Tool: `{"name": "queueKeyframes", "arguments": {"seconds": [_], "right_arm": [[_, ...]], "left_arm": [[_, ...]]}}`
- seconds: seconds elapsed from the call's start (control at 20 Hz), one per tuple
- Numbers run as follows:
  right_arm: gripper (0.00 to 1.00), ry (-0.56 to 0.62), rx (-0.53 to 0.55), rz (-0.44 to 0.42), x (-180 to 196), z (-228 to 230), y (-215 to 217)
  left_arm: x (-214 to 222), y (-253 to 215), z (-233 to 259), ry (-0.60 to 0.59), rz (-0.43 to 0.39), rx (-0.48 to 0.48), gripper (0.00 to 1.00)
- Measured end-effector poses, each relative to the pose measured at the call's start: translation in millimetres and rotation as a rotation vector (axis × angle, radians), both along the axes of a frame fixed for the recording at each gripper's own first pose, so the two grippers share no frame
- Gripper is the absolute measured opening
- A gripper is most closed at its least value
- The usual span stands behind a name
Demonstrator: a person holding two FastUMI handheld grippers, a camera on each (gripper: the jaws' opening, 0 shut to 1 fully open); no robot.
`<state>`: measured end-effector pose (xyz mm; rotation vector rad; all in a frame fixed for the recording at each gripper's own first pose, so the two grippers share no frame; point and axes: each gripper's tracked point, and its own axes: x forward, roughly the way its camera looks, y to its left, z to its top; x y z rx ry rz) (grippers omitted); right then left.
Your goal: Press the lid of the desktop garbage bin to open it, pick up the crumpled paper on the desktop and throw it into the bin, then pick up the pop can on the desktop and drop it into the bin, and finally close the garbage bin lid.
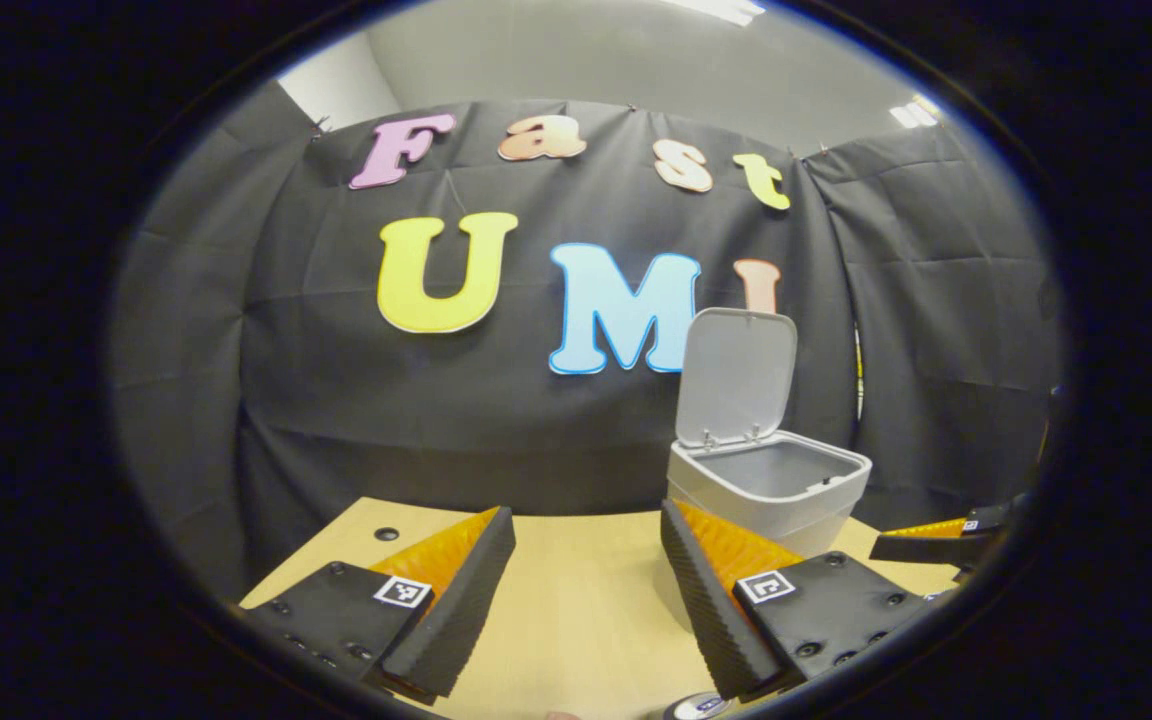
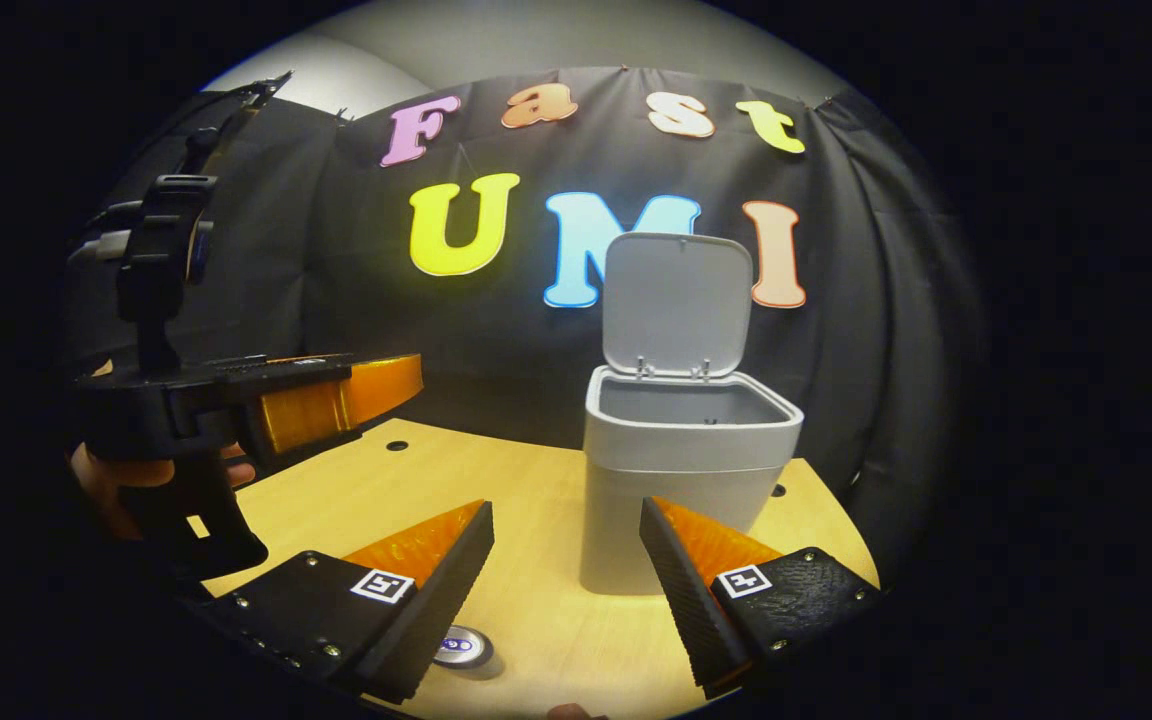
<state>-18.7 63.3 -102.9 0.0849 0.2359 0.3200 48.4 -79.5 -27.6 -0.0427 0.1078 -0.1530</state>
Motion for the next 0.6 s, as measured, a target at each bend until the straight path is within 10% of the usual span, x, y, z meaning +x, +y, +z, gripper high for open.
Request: {"name": "queueKeyframes", "arguments": {"seconds": [0.6], "right_arm": [[0.95,0.188,-0.056,0.242,-25.1,-67.6,66.6]], "left_arm": [[-51.5,43.7,-12.1,0.023,0.101,0.047,1.0]]}}
